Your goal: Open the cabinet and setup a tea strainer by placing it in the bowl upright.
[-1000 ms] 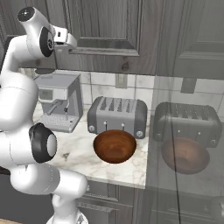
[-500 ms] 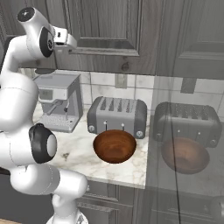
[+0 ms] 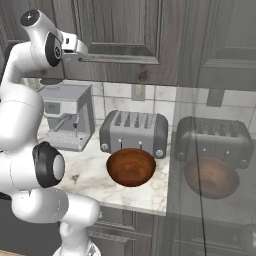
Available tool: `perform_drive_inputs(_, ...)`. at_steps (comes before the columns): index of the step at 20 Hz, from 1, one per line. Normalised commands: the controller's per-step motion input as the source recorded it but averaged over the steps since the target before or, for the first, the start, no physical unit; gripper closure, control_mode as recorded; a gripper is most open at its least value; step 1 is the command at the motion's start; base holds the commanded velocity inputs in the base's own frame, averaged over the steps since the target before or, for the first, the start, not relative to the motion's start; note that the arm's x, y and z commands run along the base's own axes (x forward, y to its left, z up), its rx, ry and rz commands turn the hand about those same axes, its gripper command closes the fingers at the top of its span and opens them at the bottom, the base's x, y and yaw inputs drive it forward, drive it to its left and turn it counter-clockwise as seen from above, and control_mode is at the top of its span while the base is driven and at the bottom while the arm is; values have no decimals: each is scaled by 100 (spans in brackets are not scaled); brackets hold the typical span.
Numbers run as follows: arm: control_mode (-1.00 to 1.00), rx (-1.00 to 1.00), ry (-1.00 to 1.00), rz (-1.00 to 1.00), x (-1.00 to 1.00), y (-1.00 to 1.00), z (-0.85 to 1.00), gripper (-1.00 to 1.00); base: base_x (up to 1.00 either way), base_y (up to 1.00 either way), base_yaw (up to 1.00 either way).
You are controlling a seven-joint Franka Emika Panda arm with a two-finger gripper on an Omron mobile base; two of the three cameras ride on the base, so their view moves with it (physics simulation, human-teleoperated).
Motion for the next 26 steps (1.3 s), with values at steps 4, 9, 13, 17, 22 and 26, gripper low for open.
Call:
perform_drive_inputs(4, -100, 0, 0, 0, 2, 0, 0, 100, 0, 0, 0)
perform_drive_inputs(9, -100, 0, 0, 0, 4, 0, 0, 100, 0, 0, 0)
perform_drive_inputs(13, -100, 0, 0, 0, 4, 0, 0, 100, 0, 0, 0)
perform_drive_inputs(17, -100, 0, 0, 0, 1, 0, 0, 100, 0, 0, 0)
perform_drive_inputs(22, -100, 1, 0, 0, -22, -12, 0, 100, 0, 0, 0)
perform_drive_inputs(26, -100, 5, -2, 0, -70, -41, 0, 100, 0, 0, 0)
